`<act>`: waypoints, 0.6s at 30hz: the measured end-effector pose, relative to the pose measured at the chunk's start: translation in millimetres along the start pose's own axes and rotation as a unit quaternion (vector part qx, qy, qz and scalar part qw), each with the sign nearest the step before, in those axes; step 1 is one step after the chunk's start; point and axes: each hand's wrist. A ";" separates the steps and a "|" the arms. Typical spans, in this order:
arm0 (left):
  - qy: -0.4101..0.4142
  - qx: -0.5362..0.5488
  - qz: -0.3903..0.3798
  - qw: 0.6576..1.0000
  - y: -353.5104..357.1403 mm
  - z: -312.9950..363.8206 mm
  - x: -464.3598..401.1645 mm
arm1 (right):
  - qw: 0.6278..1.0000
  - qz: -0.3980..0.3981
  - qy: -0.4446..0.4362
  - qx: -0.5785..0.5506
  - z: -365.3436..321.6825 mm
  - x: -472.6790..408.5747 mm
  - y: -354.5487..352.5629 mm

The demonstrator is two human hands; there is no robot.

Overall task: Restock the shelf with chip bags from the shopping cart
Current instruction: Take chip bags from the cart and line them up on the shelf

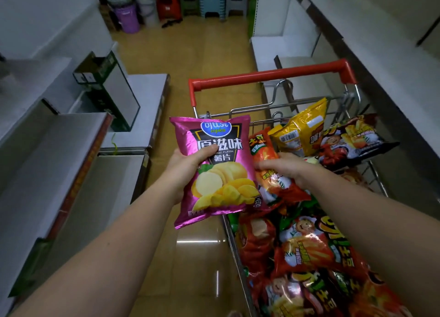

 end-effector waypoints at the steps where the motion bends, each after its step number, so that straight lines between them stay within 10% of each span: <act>1: 0.007 -0.002 -0.006 1.000 2.5 3.1 2.2 | 1.000 0.004 -0.022 0.002 -1.1 6.2 0.8; 18: 0.220 -0.027 -0.047 0.974 76.9 82.2 106.9 | 0.921 0.285 -0.258 -0.054 -11.6 183.8 -92.9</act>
Point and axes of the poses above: each hand's wrist, its own x-axis away from the middle knuckle, its own y-axis out of the palm, z = x × y, and after that the axes turned 2 degrees about -x, right-handed
